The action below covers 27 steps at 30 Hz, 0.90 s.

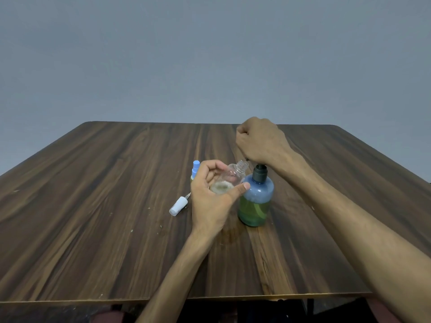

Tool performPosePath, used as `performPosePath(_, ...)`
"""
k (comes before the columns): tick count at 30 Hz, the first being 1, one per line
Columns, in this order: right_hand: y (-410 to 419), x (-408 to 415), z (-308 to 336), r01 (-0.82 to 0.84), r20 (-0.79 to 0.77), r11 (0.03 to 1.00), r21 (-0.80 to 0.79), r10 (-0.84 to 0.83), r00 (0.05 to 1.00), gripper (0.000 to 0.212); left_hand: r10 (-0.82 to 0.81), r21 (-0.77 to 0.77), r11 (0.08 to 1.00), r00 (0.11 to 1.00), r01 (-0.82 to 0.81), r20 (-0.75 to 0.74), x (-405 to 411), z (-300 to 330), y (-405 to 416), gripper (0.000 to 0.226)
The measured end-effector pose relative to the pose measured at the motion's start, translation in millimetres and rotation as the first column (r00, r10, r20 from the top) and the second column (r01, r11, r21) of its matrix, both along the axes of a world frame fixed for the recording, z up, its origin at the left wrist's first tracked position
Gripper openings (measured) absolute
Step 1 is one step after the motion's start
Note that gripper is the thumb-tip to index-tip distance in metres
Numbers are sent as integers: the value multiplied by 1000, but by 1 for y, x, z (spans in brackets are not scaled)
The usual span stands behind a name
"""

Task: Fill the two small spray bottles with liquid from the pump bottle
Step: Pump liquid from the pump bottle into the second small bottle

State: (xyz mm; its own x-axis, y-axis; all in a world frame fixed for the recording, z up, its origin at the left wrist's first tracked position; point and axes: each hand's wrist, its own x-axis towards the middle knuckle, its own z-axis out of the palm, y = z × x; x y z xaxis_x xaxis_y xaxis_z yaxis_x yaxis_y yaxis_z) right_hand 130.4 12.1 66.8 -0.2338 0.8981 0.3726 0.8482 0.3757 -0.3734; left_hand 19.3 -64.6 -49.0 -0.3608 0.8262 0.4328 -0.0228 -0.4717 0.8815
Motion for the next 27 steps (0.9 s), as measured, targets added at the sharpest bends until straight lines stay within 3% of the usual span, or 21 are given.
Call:
performPosePath(4,-1,0,-6,1,26,998,-63,1,1000,18,-6,5,1000,1000,6,17,1,-1,1,51)
performPosePath(8,1,1,-2,9,-9,1000,-10,-9,1000,14,0,6,1000,1000,0,0,0,-1,0,50)
performPosePath(12,1,2,-7,-12,-20,996,-93,11,1000,16,1,-14,1000,1000,0,17,0,-1,1,52)
performPosePath(16,3,2,-2,11,-8,999,-39,-12,1000,17,-6,-1,1000,1000,6,5,0,-1,1,53)
performPosePath(27,4,3,-7,-4,-26,996,-90,2,1000,15,4,7,1000,1000,-4,-22,1,-1,1,52)
